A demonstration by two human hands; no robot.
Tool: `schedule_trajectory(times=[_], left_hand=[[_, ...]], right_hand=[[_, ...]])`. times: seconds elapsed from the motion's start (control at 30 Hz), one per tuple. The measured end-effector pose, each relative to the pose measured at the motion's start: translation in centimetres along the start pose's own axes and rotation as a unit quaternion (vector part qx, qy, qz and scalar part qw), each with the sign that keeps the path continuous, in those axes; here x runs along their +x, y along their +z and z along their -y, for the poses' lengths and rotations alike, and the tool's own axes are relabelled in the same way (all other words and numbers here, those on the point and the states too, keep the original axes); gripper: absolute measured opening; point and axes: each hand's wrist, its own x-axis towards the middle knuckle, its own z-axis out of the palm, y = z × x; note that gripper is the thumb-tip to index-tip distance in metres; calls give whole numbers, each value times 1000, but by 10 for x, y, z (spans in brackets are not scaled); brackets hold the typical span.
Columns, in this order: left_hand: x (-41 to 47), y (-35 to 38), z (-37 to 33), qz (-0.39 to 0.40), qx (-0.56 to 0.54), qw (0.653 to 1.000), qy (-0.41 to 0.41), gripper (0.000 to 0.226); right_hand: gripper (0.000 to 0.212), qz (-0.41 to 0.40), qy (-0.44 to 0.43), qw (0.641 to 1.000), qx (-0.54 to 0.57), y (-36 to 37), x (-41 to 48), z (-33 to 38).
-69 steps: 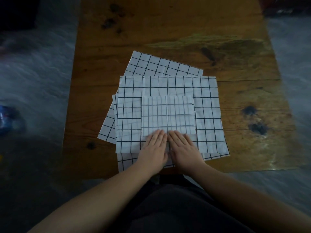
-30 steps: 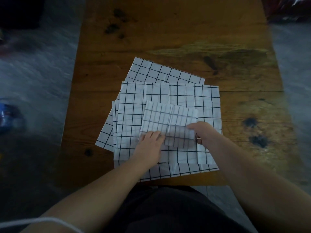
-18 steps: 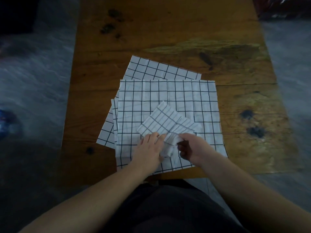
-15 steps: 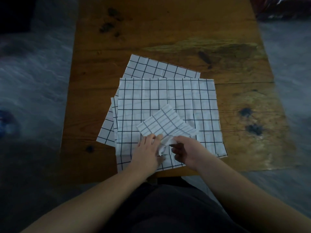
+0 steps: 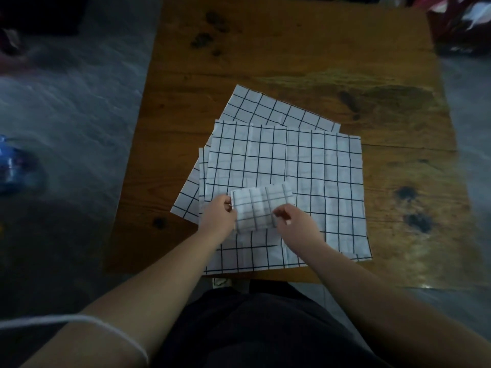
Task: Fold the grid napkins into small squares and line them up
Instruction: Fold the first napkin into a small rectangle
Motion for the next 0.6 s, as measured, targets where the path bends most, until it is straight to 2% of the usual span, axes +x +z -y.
schedule_trajectory(times=[0.13,0.3,0.4,0.5,0.6], left_hand=[[11,2,-2,-28,-25,999,2,31],[8,1,3,-68,-1,997,21,42],[-12,1,8,-64,103,985,120,46],[-44,7,8,-10,228,944,239,54],[-62,27,17,56,328,905,266,66]], right_hand=[[44,47,-100,976,-190,6,11,-21],[54,45,-171,943,-281,12,3,-38],[59,24,-195,928,-316,19,-5,-42],[66,32,-233,907,-350,30,-10,-48],[72,66,-242,889,-383,40,-12,-50]])
